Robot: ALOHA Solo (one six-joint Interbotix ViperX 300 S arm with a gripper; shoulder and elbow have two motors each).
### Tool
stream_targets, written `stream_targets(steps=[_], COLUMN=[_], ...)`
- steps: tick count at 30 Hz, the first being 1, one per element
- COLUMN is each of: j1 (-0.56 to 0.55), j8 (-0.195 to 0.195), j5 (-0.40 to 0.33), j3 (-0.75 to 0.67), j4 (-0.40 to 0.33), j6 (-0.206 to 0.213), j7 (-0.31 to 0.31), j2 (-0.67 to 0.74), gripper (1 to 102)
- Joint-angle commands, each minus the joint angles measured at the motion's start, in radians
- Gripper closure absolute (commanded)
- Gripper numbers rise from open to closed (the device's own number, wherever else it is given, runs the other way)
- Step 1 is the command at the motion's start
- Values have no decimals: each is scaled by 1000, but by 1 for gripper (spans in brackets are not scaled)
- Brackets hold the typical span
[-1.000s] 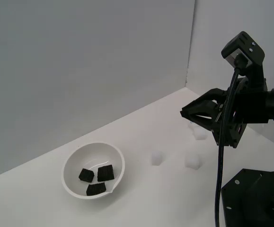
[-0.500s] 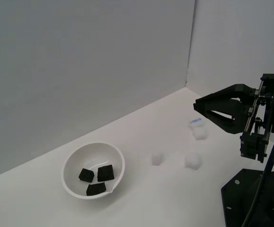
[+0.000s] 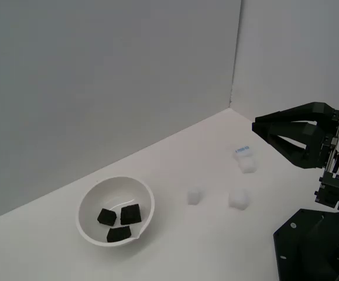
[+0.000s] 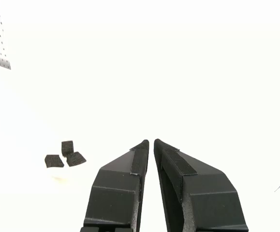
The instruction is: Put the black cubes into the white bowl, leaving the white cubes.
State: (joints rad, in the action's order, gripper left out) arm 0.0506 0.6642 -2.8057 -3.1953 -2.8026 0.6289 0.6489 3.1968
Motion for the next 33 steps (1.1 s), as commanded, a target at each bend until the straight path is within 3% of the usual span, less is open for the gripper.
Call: stream_targets(steps=[1,33], j1=[9,-72], j8=[17,2], j5=[8,-21], j3=[-12,-278], j4=[3,-28], j6=[12,8], j7=[14,11], j2=[9,276], gripper=[100,100])
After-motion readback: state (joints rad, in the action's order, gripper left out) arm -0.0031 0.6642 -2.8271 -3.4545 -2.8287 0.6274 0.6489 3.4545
